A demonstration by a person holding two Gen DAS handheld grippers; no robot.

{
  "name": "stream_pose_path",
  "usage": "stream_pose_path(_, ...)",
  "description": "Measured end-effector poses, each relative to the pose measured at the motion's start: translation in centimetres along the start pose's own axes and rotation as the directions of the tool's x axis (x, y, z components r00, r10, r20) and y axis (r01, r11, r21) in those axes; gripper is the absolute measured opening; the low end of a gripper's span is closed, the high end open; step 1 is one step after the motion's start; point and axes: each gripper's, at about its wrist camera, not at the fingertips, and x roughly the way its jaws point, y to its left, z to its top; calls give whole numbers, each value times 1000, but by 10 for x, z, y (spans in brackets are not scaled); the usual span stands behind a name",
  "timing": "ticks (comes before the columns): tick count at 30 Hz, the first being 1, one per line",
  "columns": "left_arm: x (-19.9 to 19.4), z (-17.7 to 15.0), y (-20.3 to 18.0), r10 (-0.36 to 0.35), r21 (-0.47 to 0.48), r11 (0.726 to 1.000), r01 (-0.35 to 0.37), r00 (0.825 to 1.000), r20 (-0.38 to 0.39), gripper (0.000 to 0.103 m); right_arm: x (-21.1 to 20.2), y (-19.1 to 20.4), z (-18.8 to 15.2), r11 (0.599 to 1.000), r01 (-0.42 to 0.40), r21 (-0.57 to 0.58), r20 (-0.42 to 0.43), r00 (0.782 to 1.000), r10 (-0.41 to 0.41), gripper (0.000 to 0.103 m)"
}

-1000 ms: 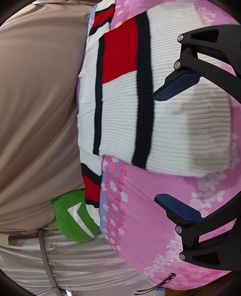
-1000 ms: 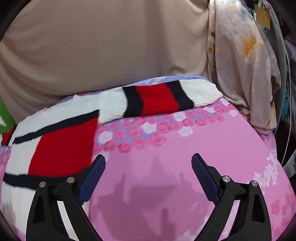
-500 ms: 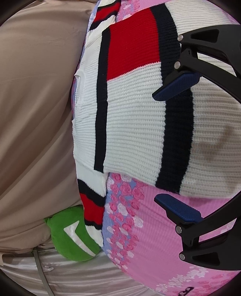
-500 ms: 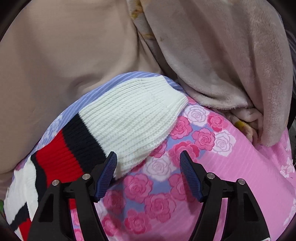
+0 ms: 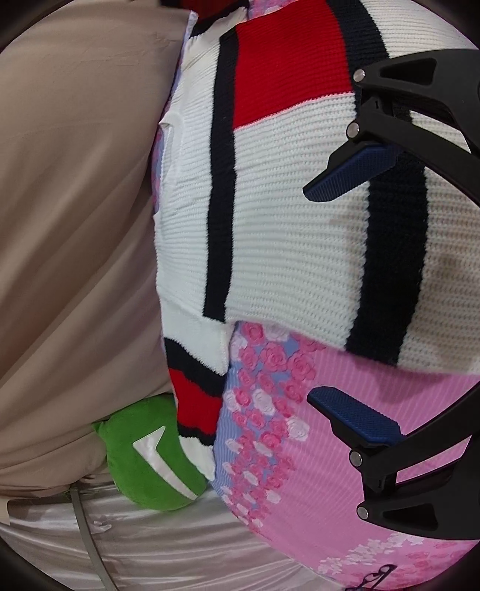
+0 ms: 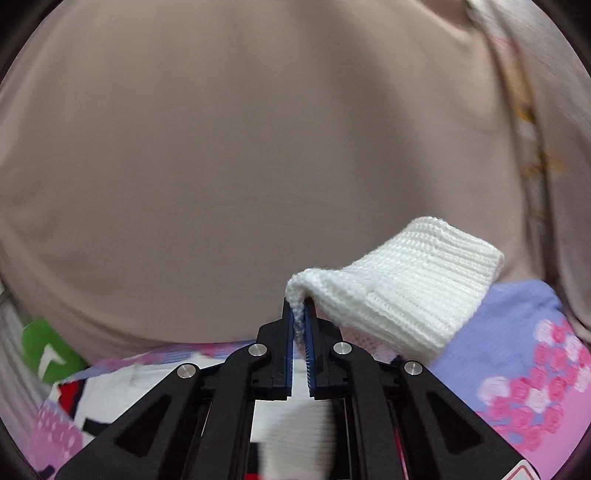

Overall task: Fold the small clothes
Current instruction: 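Carry the sleeve across the sweater body with the right tool and release it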

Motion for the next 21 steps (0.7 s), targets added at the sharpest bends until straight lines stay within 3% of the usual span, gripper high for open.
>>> stream_pose_path(2, 0, 7, 6, -5, -14, 1000, 6, 1000, 12, 98, 15, 71, -8, 987, -141, -82, -44, 990, 138, 7)
stream_pose_path(4, 0, 15, 13, -12, -32, 999, 12, 1000, 21, 98, 38, 141, -30, 951, -270, -149, -130, 959, 252, 7)
stream_pose_path(6, 3, 21, 19, -24, -49, 998, 25, 999, 21, 98, 68, 198, -64, 911, -361, -197, -234, 920, 314, 8)
stream_pose_path(9, 16, 29, 26, -57, -67, 996, 57, 998, 1, 98, 112, 256, -137, 868, -444, -223, -415, 849, 328, 14)
stream_pose_path(12, 35, 35, 34, -110, -91, 990, 106, 993, -43, 98, 137, 260, -177, 858, -458, -233, -511, 808, 293, 15)
stream_pose_path(14, 48, 39, 40, -153, -112, 983, 144, 985, -75, 98, 121, 240, -179, 865, -448, -227, -499, 816, 292, 15)
stream_pose_path(16, 63, 44, 43, -233, -131, 967, 219, 967, -101, 98, 110, 218, -174, 891, -401, -214, -463, 845, 270, 17)
stream_pose_path(19, 89, 55, 41, -285, -165, 951, 261, 948, -141, 98, 87, 163, -160, 947, -255, -197, -381, 910, 165, 31)
stream_pose_path(21, 110, 63, 36, -333, -192, 934, 301, 928, -167, 98, 78, 114, -141, 978, -105, -182, -334, 942, 39, 43)
